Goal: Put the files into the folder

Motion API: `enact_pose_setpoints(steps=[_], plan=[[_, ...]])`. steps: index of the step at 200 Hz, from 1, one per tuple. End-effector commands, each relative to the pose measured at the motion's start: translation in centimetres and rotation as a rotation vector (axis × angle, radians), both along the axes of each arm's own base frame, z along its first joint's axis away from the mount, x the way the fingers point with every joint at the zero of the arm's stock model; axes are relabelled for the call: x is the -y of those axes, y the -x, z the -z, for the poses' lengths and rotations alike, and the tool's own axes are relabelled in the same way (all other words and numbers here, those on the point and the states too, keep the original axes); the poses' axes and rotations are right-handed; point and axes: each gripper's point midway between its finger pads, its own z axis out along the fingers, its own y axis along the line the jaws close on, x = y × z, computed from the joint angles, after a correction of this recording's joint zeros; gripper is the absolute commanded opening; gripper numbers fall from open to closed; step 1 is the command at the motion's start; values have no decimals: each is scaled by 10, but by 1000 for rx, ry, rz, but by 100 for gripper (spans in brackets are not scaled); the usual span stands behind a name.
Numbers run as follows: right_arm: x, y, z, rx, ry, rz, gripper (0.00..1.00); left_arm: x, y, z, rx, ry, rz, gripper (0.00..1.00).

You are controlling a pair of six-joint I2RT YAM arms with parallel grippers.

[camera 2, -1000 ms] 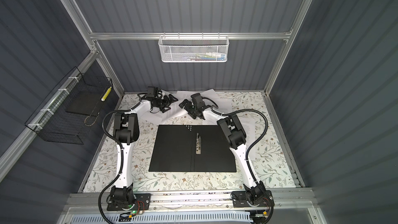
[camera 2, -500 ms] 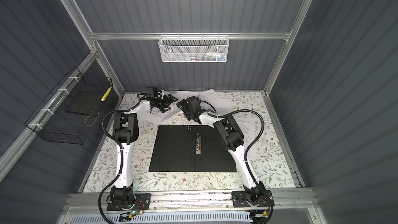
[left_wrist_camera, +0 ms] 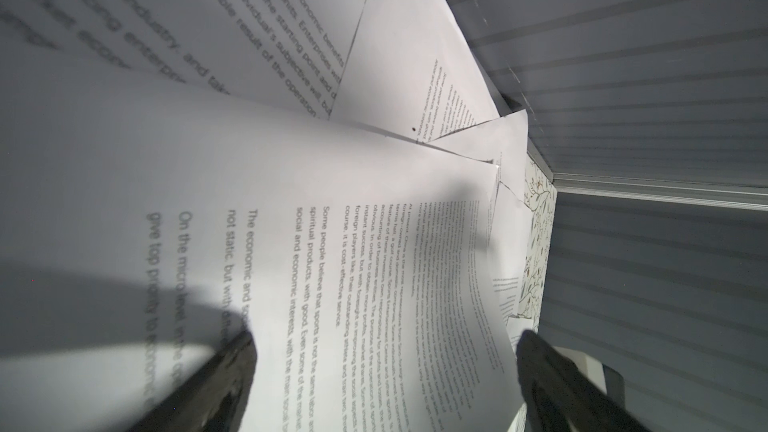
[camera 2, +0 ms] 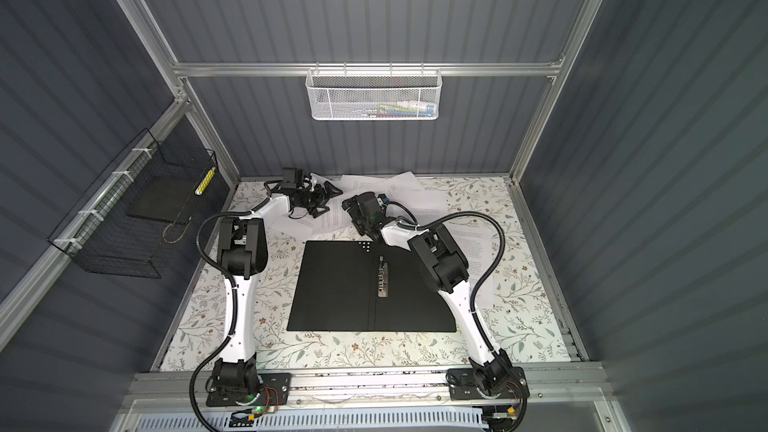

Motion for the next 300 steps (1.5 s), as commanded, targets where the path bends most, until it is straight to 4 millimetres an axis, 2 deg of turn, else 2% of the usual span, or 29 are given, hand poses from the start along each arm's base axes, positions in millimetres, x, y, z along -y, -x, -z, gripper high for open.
enact_pose_setpoints(steps=[1, 62, 79, 105, 173, 223, 300], plan=[[9, -3, 1, -4, -22, 92, 87, -28, 88, 152, -483, -158, -62, 99], [6, 2, 13, -65, -44, 179, 66, -30, 87, 150, -485, -152, -73, 99], [6, 5, 15, -80, -63, 208, 55, -29, 87, 151, -485, -144, -70, 99], [6, 6, 15, -83, -67, 208, 43, -32, 86, 149, -485, -140, -78, 99], [-3, 19, 19, -144, -101, 221, 28, -34, 87, 150, -486, -147, -81, 99], [-3, 29, 21, -164, -82, 216, 29, -35, 89, 156, -496, -155, -85, 99], [0, 33, 25, -178, -72, 228, 16, -36, 90, 157, -498, -156, -84, 98]])
